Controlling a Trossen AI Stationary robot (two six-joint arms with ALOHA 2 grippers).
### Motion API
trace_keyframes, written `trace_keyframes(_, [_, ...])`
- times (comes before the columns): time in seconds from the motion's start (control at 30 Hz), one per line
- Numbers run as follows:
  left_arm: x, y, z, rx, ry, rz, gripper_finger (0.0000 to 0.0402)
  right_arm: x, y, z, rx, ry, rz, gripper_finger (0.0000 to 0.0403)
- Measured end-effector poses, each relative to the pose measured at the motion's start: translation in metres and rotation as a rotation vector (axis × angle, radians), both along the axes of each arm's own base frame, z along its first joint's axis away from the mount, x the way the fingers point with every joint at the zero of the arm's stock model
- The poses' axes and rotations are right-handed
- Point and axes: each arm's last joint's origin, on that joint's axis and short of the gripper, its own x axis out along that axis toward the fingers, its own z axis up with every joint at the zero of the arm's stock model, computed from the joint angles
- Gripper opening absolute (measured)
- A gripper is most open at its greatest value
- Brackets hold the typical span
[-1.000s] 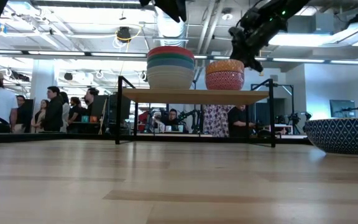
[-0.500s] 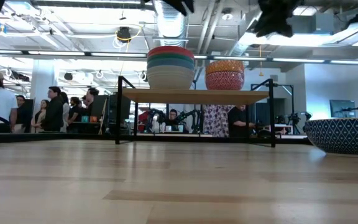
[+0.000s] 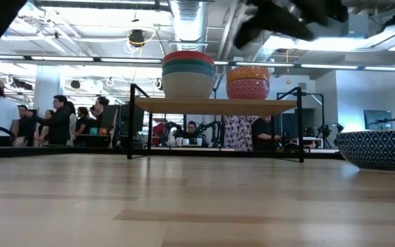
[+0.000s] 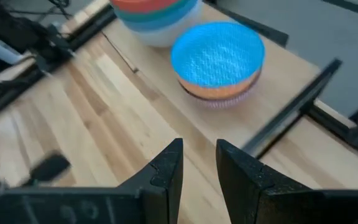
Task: Place and stack bowls onto a shelf
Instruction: Stack the red bowl on top of the light blue patterned bowl on the shelf
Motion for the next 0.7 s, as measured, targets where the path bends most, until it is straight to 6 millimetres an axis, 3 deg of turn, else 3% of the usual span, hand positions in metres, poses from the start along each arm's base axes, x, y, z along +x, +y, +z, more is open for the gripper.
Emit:
trace_keyframes(0.23, [0.04,-0.037,-0.06,-0.157,-0.146,0.026,0.0093,-0.006,0.02,-0.007,0.101,0.074,-0.068,0.0121])
trace_keyframes(0.47, [0.047,-0.063,-0.107,-0.177,-0.109,0.041,0.0093,-0.009,0.042,-0.005,0.133,0.036,-0.143,0.0121])
trace_keyframes(0.7, [0.044,-0.085,-0.11,-0.12,-0.159,0.1,0.0104,0.0,0.057,-0.007,0.198,0.031,-0.146,0.0121])
